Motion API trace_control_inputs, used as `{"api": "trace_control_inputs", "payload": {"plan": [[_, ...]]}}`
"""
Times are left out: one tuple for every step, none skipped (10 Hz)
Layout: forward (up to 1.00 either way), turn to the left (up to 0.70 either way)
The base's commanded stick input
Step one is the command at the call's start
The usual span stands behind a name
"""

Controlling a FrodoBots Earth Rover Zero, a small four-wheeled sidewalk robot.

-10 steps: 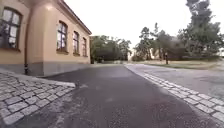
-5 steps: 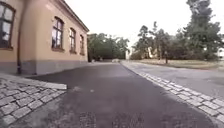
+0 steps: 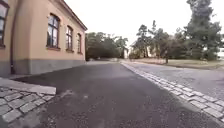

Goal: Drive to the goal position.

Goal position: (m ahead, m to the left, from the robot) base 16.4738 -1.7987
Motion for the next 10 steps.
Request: {"api": "trace_control_inputs", "payload": {"plan": [[0.7, 0.0], [0.7, 0.0], [0.7, 0.0], [0.7, 0.0], [0.7, 0.0], [0.7, 0.0], [0.7, 0.0], [0.7, 0.0], [0.7, 0.0], [0.7, 0.0]]}}
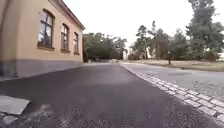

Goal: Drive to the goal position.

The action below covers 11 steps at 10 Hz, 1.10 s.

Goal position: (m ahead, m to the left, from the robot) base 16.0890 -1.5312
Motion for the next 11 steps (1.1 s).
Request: {"api": "trace_control_inputs", "payload": {"plan": [[0.7, 0.0], [0.7, 0.0], [0.7, 0.0], [0.7, 0.0], [0.7, 0.0], [0.7, 0.0], [0.7, 0.0], [0.7, 0.0], [0.7, 0.03], [0.7, 0.09], [0.7, 0.14]]}}
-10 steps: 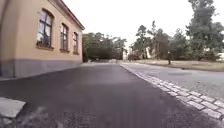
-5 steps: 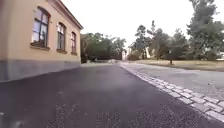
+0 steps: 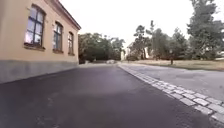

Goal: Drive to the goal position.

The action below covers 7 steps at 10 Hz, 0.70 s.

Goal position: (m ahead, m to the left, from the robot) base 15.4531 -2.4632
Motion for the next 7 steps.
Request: {"api": "trace_control_inputs", "payload": {"plan": [[0.7, 0.14], [0.7, 0.14], [0.7, 0.13], [0.7, 0.07], [0.7, 0.0], [0.7, 0.0], [0.7, 0.0]]}}
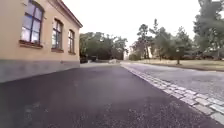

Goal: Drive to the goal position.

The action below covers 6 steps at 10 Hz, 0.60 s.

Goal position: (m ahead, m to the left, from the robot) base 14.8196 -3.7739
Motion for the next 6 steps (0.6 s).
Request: {"api": "trace_control_inputs", "payload": {"plan": [[0.7, 0.0], [0.7, 0.0], [0.7, 0.0], [0.7, 0.0], [0.7, 0.0], [0.7, 0.0]]}}
